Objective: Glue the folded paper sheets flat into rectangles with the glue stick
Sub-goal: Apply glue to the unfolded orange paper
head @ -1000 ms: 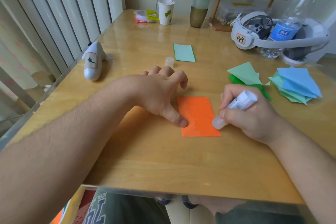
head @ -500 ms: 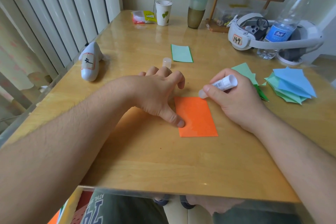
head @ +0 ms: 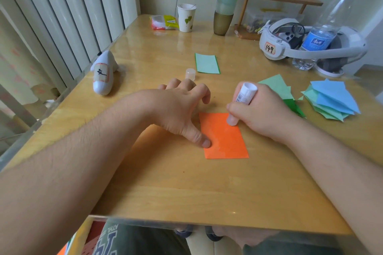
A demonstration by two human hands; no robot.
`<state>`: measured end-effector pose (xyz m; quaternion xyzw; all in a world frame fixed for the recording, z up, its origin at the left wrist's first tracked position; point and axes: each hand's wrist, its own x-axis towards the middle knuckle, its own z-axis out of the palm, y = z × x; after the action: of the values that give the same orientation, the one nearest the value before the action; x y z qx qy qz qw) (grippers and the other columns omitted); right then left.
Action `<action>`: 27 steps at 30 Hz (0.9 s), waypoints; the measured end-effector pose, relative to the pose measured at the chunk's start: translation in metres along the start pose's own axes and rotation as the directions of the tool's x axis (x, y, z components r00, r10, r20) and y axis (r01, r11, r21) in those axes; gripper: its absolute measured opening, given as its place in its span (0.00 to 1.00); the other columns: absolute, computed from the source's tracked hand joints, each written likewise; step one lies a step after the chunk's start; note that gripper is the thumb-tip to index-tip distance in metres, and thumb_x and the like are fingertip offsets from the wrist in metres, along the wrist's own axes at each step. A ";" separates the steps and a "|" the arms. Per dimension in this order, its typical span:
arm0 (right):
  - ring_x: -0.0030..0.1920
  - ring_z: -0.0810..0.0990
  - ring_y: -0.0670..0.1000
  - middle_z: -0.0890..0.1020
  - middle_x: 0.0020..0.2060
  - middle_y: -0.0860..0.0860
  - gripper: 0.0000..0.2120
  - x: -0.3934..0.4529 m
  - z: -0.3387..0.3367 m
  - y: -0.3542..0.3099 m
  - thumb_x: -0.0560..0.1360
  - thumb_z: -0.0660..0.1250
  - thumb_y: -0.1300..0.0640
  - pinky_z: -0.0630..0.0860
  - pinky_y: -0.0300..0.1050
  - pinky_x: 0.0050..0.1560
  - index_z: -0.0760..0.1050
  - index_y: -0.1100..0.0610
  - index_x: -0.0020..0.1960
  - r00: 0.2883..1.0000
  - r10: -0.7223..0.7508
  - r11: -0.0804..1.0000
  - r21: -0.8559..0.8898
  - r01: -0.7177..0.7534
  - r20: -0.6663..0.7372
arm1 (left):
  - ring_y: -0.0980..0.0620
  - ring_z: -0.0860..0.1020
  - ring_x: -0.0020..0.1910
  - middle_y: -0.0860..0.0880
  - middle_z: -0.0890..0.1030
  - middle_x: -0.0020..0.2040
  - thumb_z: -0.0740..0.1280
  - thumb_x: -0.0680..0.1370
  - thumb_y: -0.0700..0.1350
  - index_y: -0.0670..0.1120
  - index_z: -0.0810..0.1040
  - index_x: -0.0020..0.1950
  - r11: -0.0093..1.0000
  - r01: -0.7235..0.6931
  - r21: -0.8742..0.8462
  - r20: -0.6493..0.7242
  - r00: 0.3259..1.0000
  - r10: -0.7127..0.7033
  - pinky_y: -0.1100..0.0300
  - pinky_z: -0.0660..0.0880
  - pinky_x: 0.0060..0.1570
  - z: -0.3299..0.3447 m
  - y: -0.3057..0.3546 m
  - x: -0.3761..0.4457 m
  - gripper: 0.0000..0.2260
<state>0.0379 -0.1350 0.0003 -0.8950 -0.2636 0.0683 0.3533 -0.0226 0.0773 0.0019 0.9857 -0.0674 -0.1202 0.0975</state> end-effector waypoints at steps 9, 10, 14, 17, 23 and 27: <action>0.43 0.80 0.57 0.86 0.34 0.49 0.09 0.011 -0.006 -0.012 0.71 0.68 0.55 0.78 0.54 0.42 0.73 0.61 0.42 0.974 -0.030 0.999 0.004 0.032 -0.223 | 0.48 0.62 0.63 0.57 0.64 0.63 0.74 0.59 0.76 0.65 0.61 0.62 1.000 -0.011 -0.023 0.006 1.000 0.011 0.47 0.66 0.67 -0.002 -0.006 -0.001 0.40; 0.43 0.81 0.56 0.86 0.33 0.49 0.08 0.009 -0.005 -0.015 0.71 0.68 0.56 0.78 0.54 0.44 0.73 0.60 0.42 0.980 -0.043 0.999 0.017 0.047 -0.194 | 0.49 0.62 0.63 0.58 0.65 0.63 0.74 0.60 0.75 0.65 0.62 0.62 0.999 -0.012 -0.048 0.011 1.000 0.012 0.48 0.67 0.67 -0.004 -0.008 -0.001 0.38; 0.45 0.85 0.54 0.87 0.33 0.48 0.06 0.006 0.006 -0.019 0.70 0.68 0.54 0.81 0.60 0.49 0.74 0.57 0.39 0.996 -0.079 0.996 0.036 0.081 -0.046 | 0.52 0.65 0.62 0.62 0.70 0.56 0.74 0.72 0.66 0.62 0.68 0.59 0.976 -0.022 -0.215 -0.043 0.999 0.013 0.52 0.69 0.64 -0.006 -0.020 0.004 0.22; 0.44 0.85 0.55 0.87 0.34 0.47 0.08 0.004 0.014 -0.022 0.67 0.69 0.51 0.81 0.60 0.47 0.75 0.56 0.39 0.996 -0.089 0.996 0.022 0.090 -0.014 | 0.52 0.67 0.61 0.64 0.70 0.53 0.73 0.73 0.65 0.60 0.70 0.56 0.965 -0.011 -0.263 -0.097 0.995 -0.015 0.53 0.68 0.61 -0.003 -0.022 0.009 0.18; 0.38 0.79 0.53 0.86 0.34 0.48 0.10 -0.009 0.024 -0.025 0.70 0.73 0.52 0.75 0.50 0.36 0.75 0.56 0.40 0.992 -0.123 0.991 -0.061 0.123 -0.007 | 0.52 0.67 0.59 0.63 0.71 0.52 0.74 0.66 0.69 0.61 0.70 0.55 0.978 -0.009 -0.209 -0.129 0.992 -0.018 0.48 0.68 0.67 0.003 -0.021 0.012 0.24; 0.40 0.80 0.55 0.85 0.36 0.52 0.10 -0.023 0.023 -0.023 0.68 0.73 0.51 0.78 0.54 0.39 0.75 0.55 0.40 0.986 -0.154 0.988 -0.014 0.156 0.070 | 0.51 0.67 0.59 0.64 0.70 0.52 0.74 0.66 0.69 0.61 0.70 0.55 0.979 -0.018 -0.201 -0.137 0.990 -0.010 0.49 0.68 0.66 0.003 -0.022 0.012 0.25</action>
<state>0.0018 -0.1192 -0.0029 -0.8723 -0.3451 0.0688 0.3395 -0.0090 0.0961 -0.0079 0.9764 -0.0501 -0.0579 0.2018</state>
